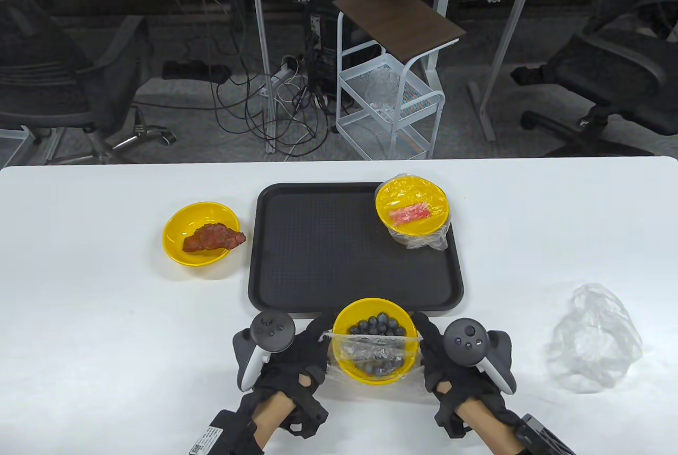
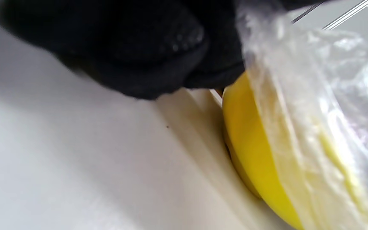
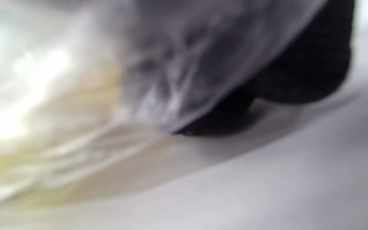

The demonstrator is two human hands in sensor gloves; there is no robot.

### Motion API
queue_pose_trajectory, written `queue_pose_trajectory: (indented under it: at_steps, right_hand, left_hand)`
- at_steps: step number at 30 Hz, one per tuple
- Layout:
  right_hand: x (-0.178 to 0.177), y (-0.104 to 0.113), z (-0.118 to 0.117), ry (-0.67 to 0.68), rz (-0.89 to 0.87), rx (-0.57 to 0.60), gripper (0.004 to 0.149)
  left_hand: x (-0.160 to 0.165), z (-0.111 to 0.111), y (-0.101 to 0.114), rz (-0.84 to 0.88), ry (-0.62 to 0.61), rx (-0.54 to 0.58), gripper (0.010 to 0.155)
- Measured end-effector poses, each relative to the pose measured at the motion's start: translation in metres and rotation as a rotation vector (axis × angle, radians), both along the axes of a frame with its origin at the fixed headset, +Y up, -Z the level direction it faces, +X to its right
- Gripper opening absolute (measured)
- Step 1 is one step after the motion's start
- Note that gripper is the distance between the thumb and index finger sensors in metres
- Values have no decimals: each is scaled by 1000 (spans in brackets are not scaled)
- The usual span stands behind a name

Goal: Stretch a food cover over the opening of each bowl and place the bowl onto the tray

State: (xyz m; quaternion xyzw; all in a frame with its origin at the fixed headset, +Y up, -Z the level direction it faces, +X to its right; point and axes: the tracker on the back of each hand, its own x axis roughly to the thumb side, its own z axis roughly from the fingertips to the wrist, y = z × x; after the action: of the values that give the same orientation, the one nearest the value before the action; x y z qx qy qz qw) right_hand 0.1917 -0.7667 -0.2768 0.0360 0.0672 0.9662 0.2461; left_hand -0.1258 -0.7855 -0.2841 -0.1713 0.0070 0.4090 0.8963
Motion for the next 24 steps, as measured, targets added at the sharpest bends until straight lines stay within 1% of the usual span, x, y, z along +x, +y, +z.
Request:
queue_pose_trajectory:
  at_steps: [4,12,18,19,22,24]
  right_hand:
    - [-1,1,-4,-6,-5,6,56]
    - [0,0,-18,-28,-65,-31,53]
    - [3,-5,-31,-34,-182,-142,49]
    - [5,-8,-34,-36,-231,-185,48]
    - [8,-13,-37,-55,-327,-231,47]
    - [9,-15,-38,-62,-359,-239,47]
  left_hand:
    - [1,-2,0,-4,9,-1,49]
    - [1,-12,-2,50,17,-71,45]
    - [1,-18,-3,84,-8,-137,45]
    - [1,-20,-4,91,-13,-152,44]
    - [0,-23,-6,126,-23,-197,45]
    - [-1,-24,-7,147,-28,-221,44]
